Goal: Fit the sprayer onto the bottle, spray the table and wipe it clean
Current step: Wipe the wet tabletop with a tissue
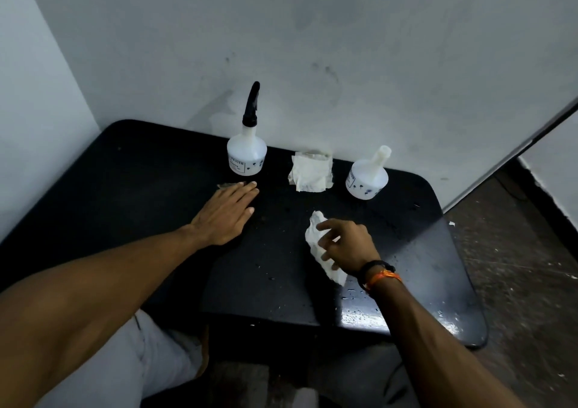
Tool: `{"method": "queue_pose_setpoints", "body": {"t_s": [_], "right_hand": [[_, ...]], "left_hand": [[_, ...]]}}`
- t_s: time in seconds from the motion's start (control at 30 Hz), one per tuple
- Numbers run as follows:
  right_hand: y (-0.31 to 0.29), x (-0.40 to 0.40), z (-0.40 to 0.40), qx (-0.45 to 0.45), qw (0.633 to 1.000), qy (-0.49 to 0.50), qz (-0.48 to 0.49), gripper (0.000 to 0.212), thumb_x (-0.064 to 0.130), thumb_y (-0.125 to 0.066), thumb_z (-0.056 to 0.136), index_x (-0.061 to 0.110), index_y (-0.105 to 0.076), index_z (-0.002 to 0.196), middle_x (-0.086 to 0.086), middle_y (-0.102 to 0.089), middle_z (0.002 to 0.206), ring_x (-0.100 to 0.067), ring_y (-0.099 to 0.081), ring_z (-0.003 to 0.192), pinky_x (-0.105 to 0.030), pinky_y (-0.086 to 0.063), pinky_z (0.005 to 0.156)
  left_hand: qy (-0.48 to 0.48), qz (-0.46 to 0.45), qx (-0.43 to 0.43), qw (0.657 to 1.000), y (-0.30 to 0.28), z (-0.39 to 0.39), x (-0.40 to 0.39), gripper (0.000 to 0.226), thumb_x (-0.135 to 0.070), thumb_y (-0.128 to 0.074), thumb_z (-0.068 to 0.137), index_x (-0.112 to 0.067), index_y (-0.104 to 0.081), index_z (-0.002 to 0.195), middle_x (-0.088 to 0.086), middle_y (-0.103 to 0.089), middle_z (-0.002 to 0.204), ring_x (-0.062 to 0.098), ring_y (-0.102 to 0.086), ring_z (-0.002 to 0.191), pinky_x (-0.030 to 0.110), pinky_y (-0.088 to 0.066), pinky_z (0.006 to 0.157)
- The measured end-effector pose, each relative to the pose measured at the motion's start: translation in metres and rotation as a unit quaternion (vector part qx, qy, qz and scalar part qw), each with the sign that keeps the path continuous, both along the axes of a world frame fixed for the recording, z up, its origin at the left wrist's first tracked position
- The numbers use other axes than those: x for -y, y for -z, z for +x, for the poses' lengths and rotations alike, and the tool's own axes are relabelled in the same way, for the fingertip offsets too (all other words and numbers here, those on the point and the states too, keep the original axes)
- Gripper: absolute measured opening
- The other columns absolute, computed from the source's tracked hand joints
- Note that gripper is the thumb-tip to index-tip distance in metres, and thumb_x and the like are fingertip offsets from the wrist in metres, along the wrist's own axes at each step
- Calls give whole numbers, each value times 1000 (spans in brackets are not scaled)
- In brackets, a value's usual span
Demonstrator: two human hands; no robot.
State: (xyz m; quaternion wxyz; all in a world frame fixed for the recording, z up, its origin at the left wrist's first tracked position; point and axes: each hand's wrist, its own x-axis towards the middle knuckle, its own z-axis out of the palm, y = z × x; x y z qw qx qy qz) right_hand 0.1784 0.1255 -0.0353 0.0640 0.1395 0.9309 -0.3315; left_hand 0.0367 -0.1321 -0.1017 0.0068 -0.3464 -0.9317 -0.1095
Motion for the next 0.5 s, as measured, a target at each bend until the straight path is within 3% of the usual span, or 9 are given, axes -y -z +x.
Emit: {"method": "queue_pose_setpoints", "body": {"t_s": [0.07, 0.13, 0.2, 0.27, 0.4, 0.5], "right_hand": [[0, 1, 1, -31, 993, -2, 114, 31, 20, -81, 80, 22, -73, 110, 6, -72, 94, -14, -71, 85, -30, -57, 74], [6, 0, 1, -38, 980, -11, 196, 45, 34, -83, 77, 24, -70, 119, 2, -64, 113, -20, -61, 106, -33, -52, 85], [14, 3, 0, -16, 980, -46, 195, 61, 36, -80, 80, 23, -59, 136, -2, -53, 135, -25, -49, 125, -39, -47, 101], [23, 6, 1, 9, 978, -94, 185, 64, 31, -75, 86, 21, -51, 144, -3, -44, 150, -26, -40, 137, -40, -37, 112], [31, 12, 4, 2, 983, -105, 152, 50, 16, -58, 95, 25, -51, 144, -4, -54, 147, -28, -50, 135, -39, -40, 109], [31, 13, 6, -6, 986, -80, 149, 63, 3, -55, 90, 32, -48, 145, -7, -63, 136, -31, -59, 123, -38, -46, 101]], "left_hand": [[-4, -32, 0, 999, 0, 7, 17, 58, -40, -30, 107, -17, -22, 159, 2, -13, 168, 21, -15, 154, 39, -17, 124], [-17, -47, 2, 999, 3, 16, 29, 60, -42, -28, 106, -17, -19, 160, 3, -10, 169, 22, -13, 155, 40, -15, 125], [-29, -57, 3, 998, 4, 24, 35, 61, -44, -27, 106, -18, -18, 160, 3, -9, 169, 23, -10, 155, 41, -11, 126], [-35, -70, 4, 997, 7, 32, 36, 61, -46, -25, 106, -21, -16, 160, 2, -8, 169, 24, -8, 156, 44, -8, 127], [-47, -76, -7, 996, 13, 40, 34, 59, -46, -21, 105, -24, -17, 160, 1, -13, 168, 23, -10, 156, 46, -6, 127], [-52, -66, -6, 996, 15, 38, 35, 59, -46, -22, 105, -26, -18, 160, 0, -15, 168, 21, -11, 155, 45, -5, 127]]}}
